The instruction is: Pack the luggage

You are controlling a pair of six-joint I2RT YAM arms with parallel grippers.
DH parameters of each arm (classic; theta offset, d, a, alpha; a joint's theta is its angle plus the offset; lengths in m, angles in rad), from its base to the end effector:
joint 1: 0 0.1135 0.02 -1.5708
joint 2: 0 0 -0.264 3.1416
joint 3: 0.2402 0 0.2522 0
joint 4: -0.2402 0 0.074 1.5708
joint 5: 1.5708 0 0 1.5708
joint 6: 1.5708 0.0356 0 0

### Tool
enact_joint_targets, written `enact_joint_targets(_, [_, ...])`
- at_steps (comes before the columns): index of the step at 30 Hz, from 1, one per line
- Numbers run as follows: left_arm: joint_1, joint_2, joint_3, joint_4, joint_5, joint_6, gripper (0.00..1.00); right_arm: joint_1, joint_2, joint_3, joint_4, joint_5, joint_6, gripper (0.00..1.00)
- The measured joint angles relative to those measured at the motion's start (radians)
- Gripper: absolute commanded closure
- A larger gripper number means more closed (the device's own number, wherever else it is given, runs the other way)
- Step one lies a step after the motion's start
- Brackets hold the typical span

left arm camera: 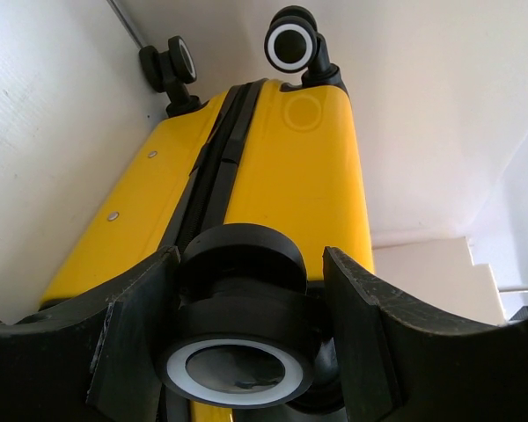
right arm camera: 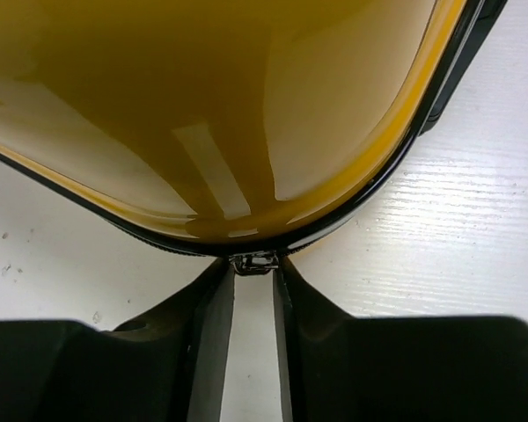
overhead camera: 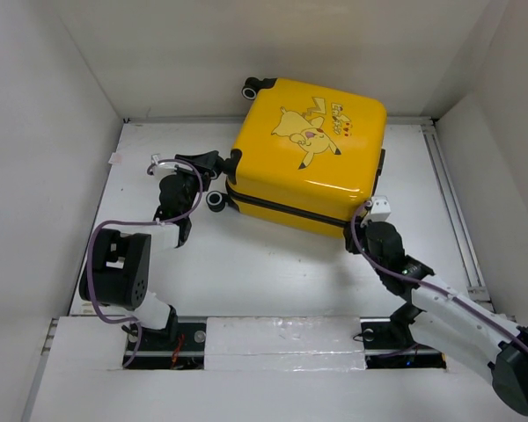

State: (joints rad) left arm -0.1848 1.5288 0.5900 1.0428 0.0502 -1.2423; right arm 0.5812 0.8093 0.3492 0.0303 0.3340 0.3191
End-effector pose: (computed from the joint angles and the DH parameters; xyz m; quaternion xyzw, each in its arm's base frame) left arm 0.3054 -0.0589 0.2264 -0.3215 0.5872 -0.4988 0.5505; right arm 0.1584 0.0901 0.2047 -0.0194 0.8345 0.1057 0.5404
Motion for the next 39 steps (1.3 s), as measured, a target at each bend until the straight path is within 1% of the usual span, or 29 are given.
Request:
enact_joint_targets(2, [0.000, 0.000, 0.000, 0.000, 0.001, 0.000, 1.00, 0.000, 0.006, -0.002, 0.003, 0.000, -0.008, 0.76])
enact_joint_targets(4, [0.000, 0.000, 0.000, 0.000, 0.000, 0.000, 1.00, 0.000, 0.007, -0.006, 0.008, 0.009, -0.011, 0.89])
enact_joint_targets(5, [0.000, 0.000, 0.000, 0.001, 0.000, 0.000, 1.00, -0.001, 0.008, -0.006, 0.008, 0.010, -0.016, 0.92])
enact_joint_targets(6, [0.000, 0.000, 0.000, 0.001, 0.000, 0.000, 1.00, -0.002, 0.009, -0.006, 0.008, 0.012, -0.016, 0.90])
enact_joint_targets(7, [0.000, 0.000, 0.000, 0.001, 0.000, 0.000, 1.00, -0.002, 0.009, -0.006, 0.008, 0.015, -0.014, 0.85])
enact_joint_targets(8, [0.000, 0.000, 0.000, 0.001, 0.000, 0.001, 1.00, -0.002, 0.009, -0.006, 0.008, 0.017, -0.013, 0.76])
enact_joint_targets(9, [0.000, 0.000, 0.000, 0.001, 0.001, 0.001, 1.00, -0.002, 0.008, -0.006, 0.008, 0.019, -0.011, 0.66])
enact_joint_targets(10, [0.000, 0.000, 0.000, 0.000, 0.001, 0.001, 1.00, -0.002, 0.004, -0.006, 0.008, 0.020, -0.010, 0.50])
enact_joint_targets(11, [0.000, 0.000, 0.000, 0.000, 0.002, 0.002, 1.00, -0.002, -0.004, -0.008, 0.010, 0.023, -0.005, 0.45])
enact_joint_targets(12, [0.000, 0.000, 0.000, 0.000, 0.002, 0.005, 1.00, -0.003, -0.018, -0.012, 0.023, 0.027, -0.009, 0.43])
enact_joint_targets(16, [0.000, 0.000, 0.000, -0.002, -0.003, 0.021, 1.00, -0.027, -0.054, -0.040, 0.056, -0.004, -0.019, 0.43])
enact_joint_targets(19, [0.000, 0.000, 0.000, -0.002, -0.003, 0.036, 1.00, -0.062, -0.044, -0.050, 0.093, -0.061, -0.046, 0.52])
enact_joint_targets(20, [-0.001, -0.001, 0.000, -0.001, -0.003, 0.040, 1.00, -0.076, -0.033, -0.050, 0.103, -0.079, -0.058, 0.59])
enact_joint_targets(23, [-0.003, -0.001, 0.000, 0.000, -0.001, 0.050, 1.00, -0.121, 0.017, -0.048, 0.148, -0.126, -0.074, 0.67])
enact_joint_targets(24, [-0.004, -0.001, 0.000, 0.000, 0.001, 0.053, 1.00, -0.128, 0.028, -0.049, 0.165, -0.135, -0.079, 0.77])
enact_joint_targets(26, [-0.004, -0.001, 0.000, 0.000, 0.002, 0.057, 1.00, -0.137, 0.036, -0.052, 0.188, -0.143, -0.085, 0.86])
enact_joint_targets(27, [-0.004, -0.001, 0.000, 0.000, 0.002, 0.059, 1.00, -0.143, 0.038, -0.054, 0.198, -0.148, -0.085, 0.93])
enact_joint_targets(29, [-0.004, -0.001, 0.000, 0.000, 0.002, 0.061, 1.00, -0.148, 0.042, -0.060, 0.211, -0.150, -0.088, 1.00])
enact_joint_targets(37, [-0.003, -0.001, 0.000, 0.001, 0.002, 0.064, 1.00, -0.148, 0.006, -0.074, 0.224, -0.151, -0.078, 1.00])
enact_joint_targets(39, [-0.003, -0.001, 0.000, 0.002, 0.001, 0.064, 1.00, -0.129, -0.008, -0.088, 0.230, -0.135, -0.063, 1.00])
